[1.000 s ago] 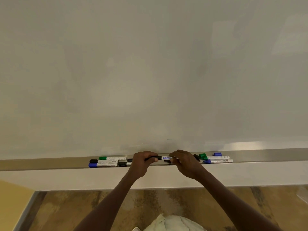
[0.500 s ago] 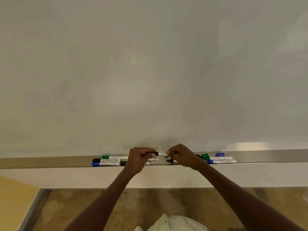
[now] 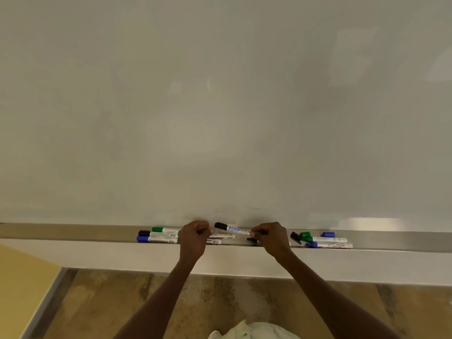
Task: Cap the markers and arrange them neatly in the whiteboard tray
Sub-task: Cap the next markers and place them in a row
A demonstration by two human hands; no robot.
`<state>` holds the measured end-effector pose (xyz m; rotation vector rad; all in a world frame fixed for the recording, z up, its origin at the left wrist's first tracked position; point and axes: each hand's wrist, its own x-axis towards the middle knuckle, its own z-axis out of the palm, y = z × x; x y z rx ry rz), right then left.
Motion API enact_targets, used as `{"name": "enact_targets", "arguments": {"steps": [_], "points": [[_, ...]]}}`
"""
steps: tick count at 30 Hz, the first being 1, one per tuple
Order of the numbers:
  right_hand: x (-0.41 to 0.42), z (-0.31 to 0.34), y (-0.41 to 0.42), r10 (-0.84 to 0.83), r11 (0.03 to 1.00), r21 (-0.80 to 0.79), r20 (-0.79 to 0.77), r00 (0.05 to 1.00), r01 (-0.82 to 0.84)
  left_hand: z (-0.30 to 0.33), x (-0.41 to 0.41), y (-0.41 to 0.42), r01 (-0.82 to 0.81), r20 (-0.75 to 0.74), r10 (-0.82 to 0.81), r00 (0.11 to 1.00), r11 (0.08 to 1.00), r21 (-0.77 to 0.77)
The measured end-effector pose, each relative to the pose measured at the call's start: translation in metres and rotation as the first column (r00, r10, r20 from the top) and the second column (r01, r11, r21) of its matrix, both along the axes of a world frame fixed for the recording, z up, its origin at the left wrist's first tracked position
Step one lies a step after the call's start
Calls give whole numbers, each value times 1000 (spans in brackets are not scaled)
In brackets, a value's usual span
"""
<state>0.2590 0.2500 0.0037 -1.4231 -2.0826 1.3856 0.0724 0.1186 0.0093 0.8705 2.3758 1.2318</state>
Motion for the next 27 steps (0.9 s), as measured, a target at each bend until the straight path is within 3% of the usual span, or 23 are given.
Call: {"name": "enact_targets", "arguments": {"steps": [4, 15, 20, 23, 27], "points": [[-14, -4, -3, -43, 999, 19, 37, 998, 42, -10, 2, -10, -70, 31, 71, 997, 997, -46], [-36, -3, -12, -126, 989, 83, 71, 989, 120, -28, 8, -10, 116, 60, -111, 992, 990, -84], [-20, -1, -5, 7, 957, 283, 201, 980, -65, -34, 12, -4, 206, 108, -198, 974, 976, -67], [0, -9, 6, 134, 851, 415, 421, 897, -322, -35, 12, 0, 250, 95, -244, 965, 967, -53], [22, -11, 12, 241, 819, 316, 568, 787, -479, -31, 16, 8, 263, 62, -260, 964, 964, -32]]}}
